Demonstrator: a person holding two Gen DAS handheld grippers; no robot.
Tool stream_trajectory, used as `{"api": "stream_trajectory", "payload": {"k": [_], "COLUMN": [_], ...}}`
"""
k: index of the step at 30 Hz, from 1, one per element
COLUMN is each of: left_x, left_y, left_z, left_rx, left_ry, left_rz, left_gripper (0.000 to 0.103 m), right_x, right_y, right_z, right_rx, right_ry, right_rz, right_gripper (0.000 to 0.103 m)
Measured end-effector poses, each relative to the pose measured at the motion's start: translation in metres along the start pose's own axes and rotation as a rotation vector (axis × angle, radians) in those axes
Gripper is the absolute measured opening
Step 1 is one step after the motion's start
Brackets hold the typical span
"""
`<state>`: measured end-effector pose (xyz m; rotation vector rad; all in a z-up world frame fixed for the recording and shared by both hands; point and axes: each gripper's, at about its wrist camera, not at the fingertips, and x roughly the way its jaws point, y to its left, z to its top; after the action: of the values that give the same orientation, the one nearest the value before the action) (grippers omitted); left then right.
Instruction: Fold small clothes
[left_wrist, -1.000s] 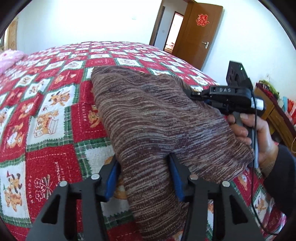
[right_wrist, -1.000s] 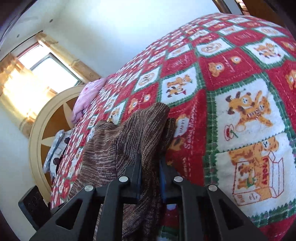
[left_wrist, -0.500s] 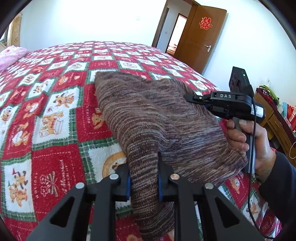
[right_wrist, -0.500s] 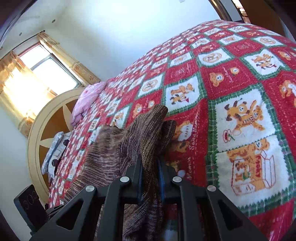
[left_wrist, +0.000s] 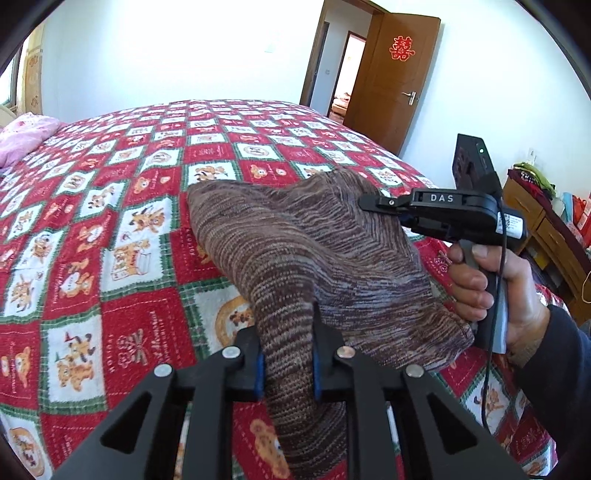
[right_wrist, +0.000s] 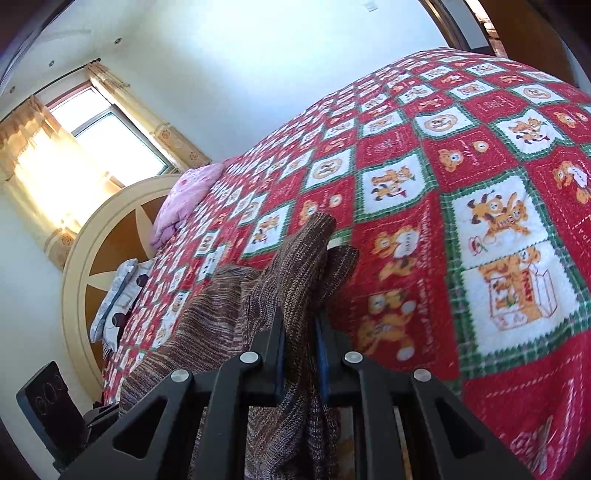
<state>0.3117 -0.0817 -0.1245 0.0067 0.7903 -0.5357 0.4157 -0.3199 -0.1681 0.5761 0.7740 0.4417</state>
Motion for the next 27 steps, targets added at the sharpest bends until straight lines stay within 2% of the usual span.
{"api": "stream_trajectory", "payload": {"k": [12,27], "left_x": [-0.031,-0.105], "left_y": [0.015,0.050], "left_z": [-0.017,-0.033], "left_rx": [-0.020,-0.037], "left_ry": [-0.023,-0.123], "left_rz": [0.009,0.082], "left_gripper": [0.018,0.018], "right_x": [0.004,0.028], "right_y": [0.033,0.121], "right_z": [-0.029,-0.049], "right_rx": [-0.003,-0.070], "right_ry": [0.036,0.074], "right_rz": [0.046,0.155], "right_gripper": [0.014,0.014]}}
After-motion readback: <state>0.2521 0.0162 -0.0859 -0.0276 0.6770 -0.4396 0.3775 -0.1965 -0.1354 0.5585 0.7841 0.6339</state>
